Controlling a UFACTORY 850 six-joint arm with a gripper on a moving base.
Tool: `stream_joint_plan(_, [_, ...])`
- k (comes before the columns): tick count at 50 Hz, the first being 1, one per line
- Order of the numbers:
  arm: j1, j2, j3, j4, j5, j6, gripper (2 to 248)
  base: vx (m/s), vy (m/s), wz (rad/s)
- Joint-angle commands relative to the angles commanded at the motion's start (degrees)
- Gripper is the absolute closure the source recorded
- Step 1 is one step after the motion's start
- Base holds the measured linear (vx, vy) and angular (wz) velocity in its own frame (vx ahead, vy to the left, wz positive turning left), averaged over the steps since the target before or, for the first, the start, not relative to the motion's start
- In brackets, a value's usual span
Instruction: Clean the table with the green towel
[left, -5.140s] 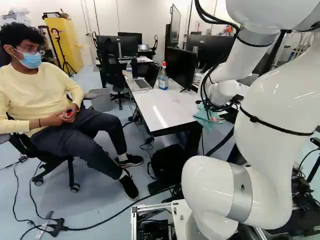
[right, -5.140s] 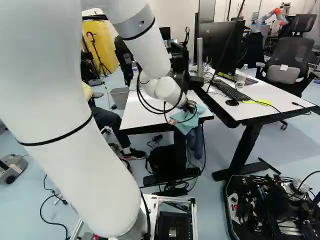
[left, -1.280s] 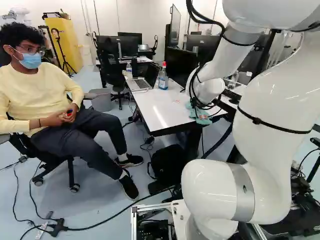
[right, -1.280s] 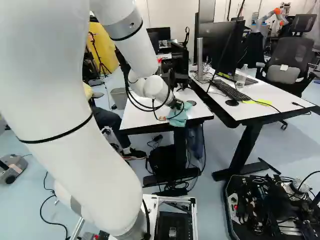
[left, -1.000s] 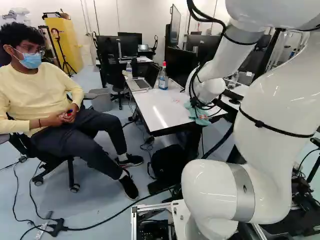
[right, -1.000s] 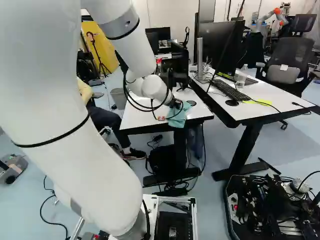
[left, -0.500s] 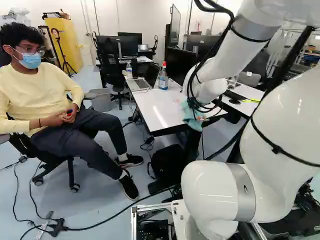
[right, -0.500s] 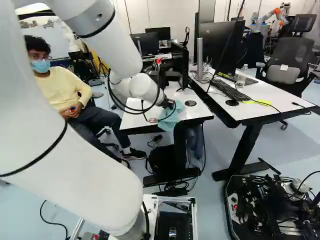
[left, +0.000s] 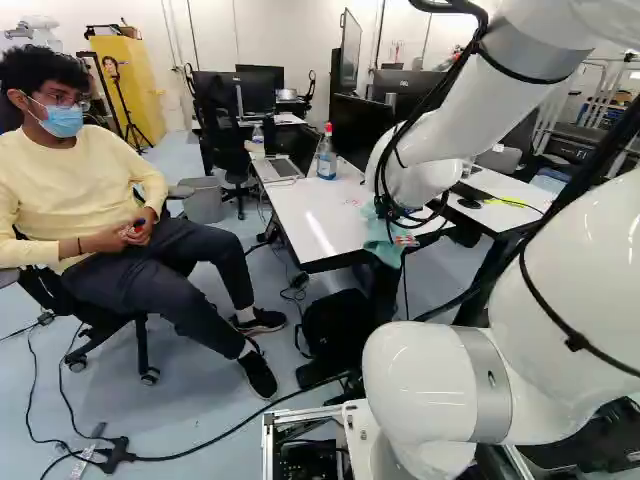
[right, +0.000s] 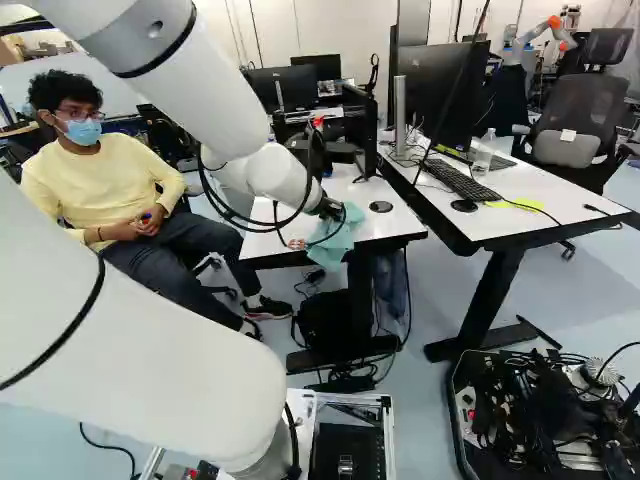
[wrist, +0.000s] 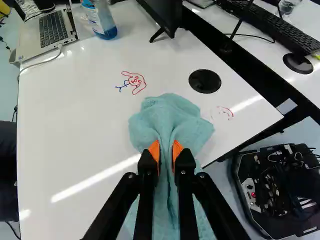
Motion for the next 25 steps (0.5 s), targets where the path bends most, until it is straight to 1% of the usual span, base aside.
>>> stream_joint_plan(9, [-0.31, -0.86, -0.76, 0.0, 0.0, 0.0, 200, 0.0, 0.0, 0.0])
stream_joint_plan(25, [-1.7, -6.11, -5.51, 0.0, 2.18, 0.0, 200, 0.0, 0.0, 0.0])
